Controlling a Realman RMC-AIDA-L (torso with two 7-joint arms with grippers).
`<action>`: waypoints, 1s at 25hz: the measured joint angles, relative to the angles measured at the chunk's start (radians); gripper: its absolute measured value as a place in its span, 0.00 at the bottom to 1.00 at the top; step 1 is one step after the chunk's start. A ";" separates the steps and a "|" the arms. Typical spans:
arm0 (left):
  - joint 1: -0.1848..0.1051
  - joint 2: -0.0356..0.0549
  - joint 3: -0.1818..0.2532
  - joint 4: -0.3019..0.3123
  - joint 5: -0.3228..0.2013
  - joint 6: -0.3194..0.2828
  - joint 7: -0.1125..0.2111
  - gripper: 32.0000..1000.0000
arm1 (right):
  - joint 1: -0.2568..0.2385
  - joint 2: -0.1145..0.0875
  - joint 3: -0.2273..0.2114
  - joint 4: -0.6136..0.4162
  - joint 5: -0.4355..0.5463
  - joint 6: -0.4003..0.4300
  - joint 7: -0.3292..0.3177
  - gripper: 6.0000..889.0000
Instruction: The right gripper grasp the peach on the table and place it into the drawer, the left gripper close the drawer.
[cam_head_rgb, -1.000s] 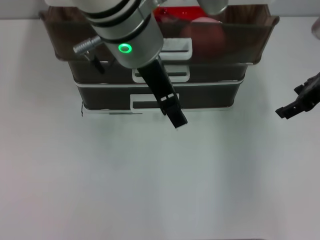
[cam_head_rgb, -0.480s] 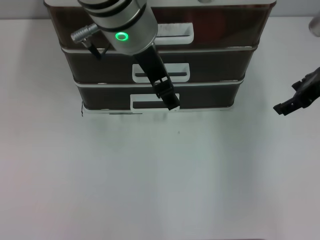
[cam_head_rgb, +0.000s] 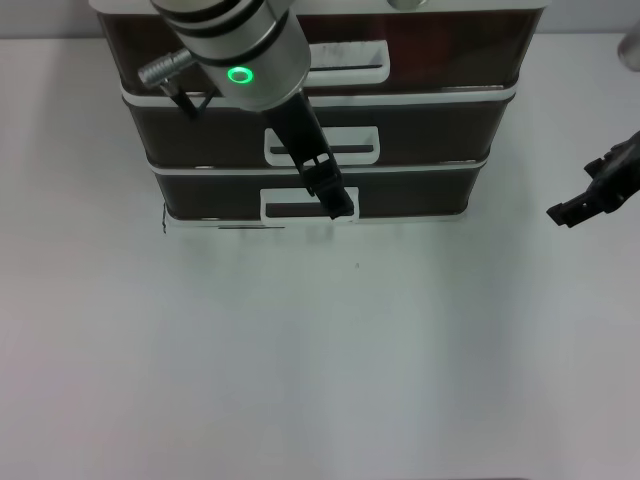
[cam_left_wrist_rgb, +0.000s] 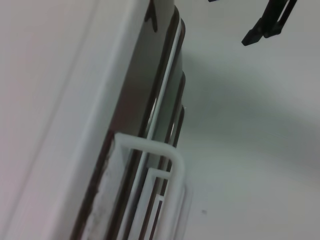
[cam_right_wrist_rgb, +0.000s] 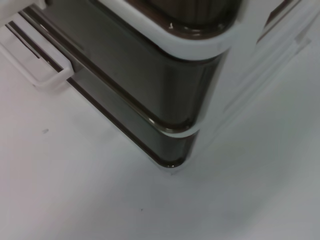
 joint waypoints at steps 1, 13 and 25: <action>0.000 0.0000 0.002 0.000 -0.001 -0.001 -0.001 0.81 | 0.000 0.000 0.000 0.000 0.000 0.000 0.000 0.97; 0.006 -0.0016 0.000 0.018 -0.084 -0.053 -0.011 0.81 | -0.003 0.000 0.000 0.000 0.000 0.000 0.000 0.97; 0.030 -0.0016 0.015 0.095 -0.126 -0.111 -0.046 0.81 | -0.005 0.000 -0.001 0.000 0.000 -0.007 -0.001 0.97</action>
